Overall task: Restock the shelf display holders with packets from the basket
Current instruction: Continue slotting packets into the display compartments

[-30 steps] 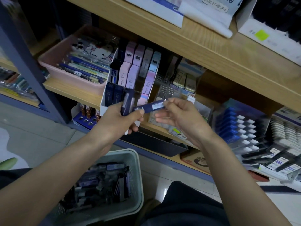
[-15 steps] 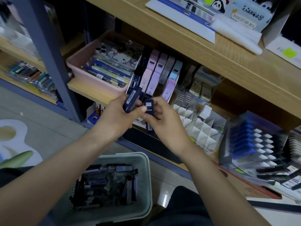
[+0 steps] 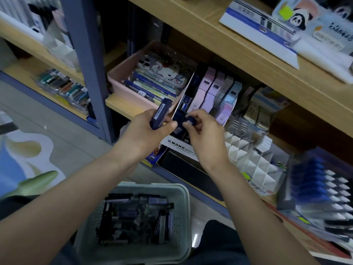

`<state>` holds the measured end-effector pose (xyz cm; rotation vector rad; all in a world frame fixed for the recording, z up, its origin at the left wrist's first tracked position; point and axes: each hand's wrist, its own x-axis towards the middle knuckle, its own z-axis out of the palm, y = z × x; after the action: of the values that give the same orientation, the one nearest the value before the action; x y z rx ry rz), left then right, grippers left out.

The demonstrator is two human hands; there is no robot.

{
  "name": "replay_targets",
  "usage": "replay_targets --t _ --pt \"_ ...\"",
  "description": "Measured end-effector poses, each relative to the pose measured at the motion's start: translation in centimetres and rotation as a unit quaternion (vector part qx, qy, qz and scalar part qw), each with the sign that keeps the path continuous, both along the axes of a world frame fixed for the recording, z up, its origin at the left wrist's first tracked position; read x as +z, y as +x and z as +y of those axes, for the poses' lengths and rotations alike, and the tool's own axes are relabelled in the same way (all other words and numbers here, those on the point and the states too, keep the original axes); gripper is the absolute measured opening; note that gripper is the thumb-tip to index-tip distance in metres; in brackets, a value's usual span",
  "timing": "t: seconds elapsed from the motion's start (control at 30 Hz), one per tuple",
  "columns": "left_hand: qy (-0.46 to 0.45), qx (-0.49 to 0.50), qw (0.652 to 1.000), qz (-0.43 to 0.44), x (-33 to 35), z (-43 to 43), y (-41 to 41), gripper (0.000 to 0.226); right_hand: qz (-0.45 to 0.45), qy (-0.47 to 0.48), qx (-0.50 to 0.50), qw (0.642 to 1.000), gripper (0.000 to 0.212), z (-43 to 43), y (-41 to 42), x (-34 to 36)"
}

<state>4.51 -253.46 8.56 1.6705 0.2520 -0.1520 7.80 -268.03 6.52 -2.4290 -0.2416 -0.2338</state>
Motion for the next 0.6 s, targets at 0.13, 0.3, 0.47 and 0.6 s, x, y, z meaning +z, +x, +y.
replay_targets --t 0.13,0.3,0.47,0.6 --pt "-0.002 0.003 1.0 -0.004 0.23 0.29 0.07 0.006 -0.018 -0.102 0.01 0.995 0.021 0.02 0.39 0.1" --pt "0.0 0.007 1.0 -0.005 0.16 0.5 0.18 0.008 -0.041 -0.146 0.03 0.988 0.03 0.25 0.09 0.17" --pt "-0.011 0.003 1.0 0.001 0.31 0.17 0.11 0.007 -0.054 -0.135 0.027 0.989 0.028 0.4 0.14 -0.23" --pt "-0.01 -0.01 1.0 -0.002 0.44 -0.34 0.09 0.006 -0.088 -0.15 0.018 0.985 0.02 0.53 0.22 -0.58"
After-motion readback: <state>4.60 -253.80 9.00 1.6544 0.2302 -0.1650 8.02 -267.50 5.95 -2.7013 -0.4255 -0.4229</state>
